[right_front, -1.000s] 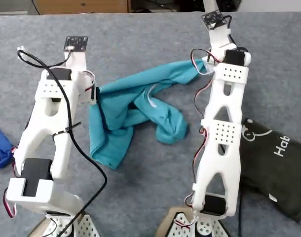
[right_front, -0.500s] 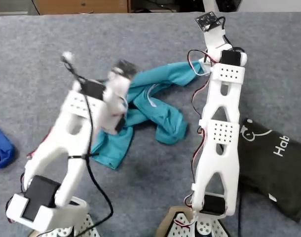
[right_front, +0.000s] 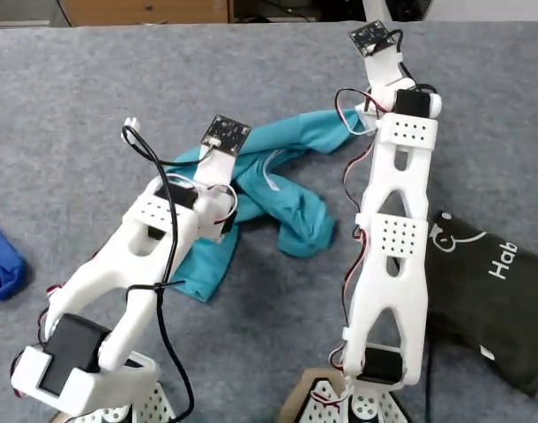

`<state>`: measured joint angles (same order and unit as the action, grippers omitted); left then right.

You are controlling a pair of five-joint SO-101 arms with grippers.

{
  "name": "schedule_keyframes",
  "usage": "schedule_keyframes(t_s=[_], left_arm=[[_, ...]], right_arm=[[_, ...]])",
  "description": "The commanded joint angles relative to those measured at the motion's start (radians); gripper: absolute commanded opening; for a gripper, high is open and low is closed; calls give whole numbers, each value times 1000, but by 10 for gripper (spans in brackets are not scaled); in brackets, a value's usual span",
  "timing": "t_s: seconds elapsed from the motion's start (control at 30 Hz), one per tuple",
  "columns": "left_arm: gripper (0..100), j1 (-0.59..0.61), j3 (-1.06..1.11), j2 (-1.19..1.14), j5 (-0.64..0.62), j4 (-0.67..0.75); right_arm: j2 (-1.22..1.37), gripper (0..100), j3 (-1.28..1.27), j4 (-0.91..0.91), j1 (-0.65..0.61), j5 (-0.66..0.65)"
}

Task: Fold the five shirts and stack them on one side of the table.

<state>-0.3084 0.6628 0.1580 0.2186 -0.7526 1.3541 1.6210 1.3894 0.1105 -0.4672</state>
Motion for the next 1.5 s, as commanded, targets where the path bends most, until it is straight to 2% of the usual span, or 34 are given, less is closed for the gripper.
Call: schedule_keyframes(t_s=[0.0, 0.13, 0.27, 0.3, 0.53, 0.77, 0.97, 1.13, 1.2, 1.33, 1.47], left_arm=[[84, 8, 43, 33, -8, 91], [81, 66, 80, 33, -8, 166], [12, 135, 64, 33, -8, 167], [23, 153, 55, 33, -8, 157], [19, 285, -181, 35, -25, -107], [19, 445, -456, -27, -256, -249], [19, 540, -594, -197, -368, -241], [28, 575, -717, -389, -410, -230], [79, 583, -766, -450, -411, -242], [192, 552, -867, -486, -404, -402], [184, 462, -954, -486, -353, -606]], right_arm=[[-4, 5, 45, -20, -15, -8], [-4, 5, 45, -20, -15, -8], [-4, 5, 45, -20, -15, -8], [-4, 5, 45, -20, -15, -8], [-2, 5, 45, -20, -16, -8], [1, 5, 45, -18, -25, -8], [1, 5, 45, -17, -27, -8], [1, 5, 45, -17, -27, -8], [1, 5, 45, -17, -27, -8], [1, 5, 45, -17, -30, -8], [1, 5, 45, -18, -41, -9]])
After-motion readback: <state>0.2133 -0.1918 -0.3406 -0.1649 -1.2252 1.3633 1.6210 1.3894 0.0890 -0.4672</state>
